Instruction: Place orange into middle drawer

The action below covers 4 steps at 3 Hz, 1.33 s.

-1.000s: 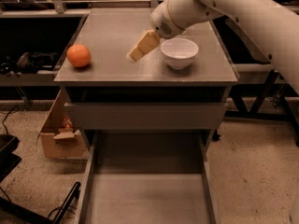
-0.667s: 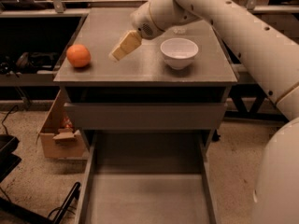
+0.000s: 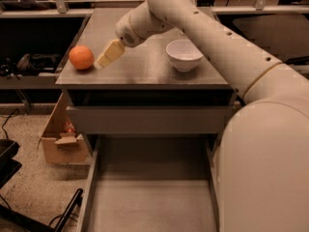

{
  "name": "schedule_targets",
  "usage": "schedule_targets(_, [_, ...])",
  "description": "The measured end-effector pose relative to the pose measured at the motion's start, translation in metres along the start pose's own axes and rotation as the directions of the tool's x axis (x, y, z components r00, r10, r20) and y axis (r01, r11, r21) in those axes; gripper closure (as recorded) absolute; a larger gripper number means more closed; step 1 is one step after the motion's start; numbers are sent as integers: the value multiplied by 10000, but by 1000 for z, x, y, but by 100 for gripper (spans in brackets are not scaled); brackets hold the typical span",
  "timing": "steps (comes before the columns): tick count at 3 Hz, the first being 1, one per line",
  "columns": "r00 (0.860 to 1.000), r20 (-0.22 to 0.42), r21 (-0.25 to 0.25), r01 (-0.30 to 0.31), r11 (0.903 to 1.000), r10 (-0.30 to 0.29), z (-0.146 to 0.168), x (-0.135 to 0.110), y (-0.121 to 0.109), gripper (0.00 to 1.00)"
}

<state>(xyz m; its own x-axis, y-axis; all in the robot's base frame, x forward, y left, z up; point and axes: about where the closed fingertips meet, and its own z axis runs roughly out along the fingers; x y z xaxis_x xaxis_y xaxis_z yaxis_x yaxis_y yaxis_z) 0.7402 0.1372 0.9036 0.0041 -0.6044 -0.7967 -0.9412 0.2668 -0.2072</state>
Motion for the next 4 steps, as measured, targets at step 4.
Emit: schedule_targets(4, [9967,794,-1103,-83,9939,171,81,-34,21,14])
